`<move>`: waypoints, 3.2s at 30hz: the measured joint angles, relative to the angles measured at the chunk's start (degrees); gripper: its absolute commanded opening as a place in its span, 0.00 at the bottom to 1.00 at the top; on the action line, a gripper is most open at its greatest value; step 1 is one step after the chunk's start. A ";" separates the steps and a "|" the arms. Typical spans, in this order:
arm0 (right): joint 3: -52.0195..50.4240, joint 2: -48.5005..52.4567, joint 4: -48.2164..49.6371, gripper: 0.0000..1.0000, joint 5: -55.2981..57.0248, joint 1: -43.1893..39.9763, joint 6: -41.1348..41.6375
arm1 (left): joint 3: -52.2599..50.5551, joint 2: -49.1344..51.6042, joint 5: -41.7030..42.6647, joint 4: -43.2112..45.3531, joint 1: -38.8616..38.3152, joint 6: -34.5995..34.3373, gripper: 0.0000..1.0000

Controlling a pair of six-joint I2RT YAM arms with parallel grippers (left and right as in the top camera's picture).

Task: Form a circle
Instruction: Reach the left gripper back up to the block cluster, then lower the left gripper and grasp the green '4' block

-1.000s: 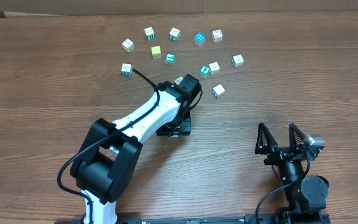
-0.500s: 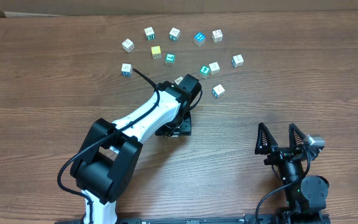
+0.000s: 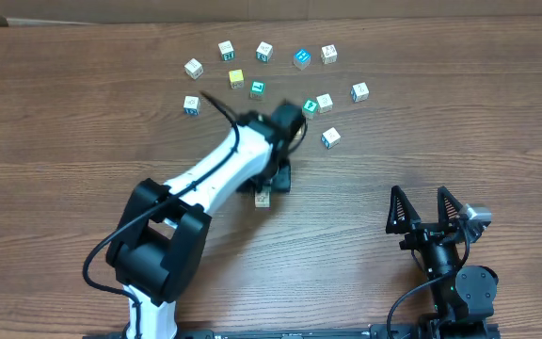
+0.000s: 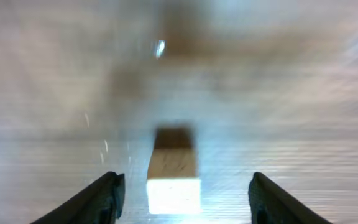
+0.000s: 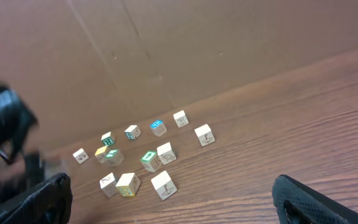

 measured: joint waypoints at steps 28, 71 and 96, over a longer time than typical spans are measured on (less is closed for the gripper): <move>0.00 0.00 0.02 1.00 -0.02 0.00 0.02 | 34.86 18.01 3.37 3.21 2.16 15.30 0.28; 0.00 0.00 0.04 1.00 -0.02 0.00 0.00 | 40.48 27.71 8.07 13.38 6.08 15.21 0.67; 0.00 0.00 0.02 1.00 -0.02 0.00 0.02 | 37.53 27.89 -0.81 17.55 1.16 19.50 0.54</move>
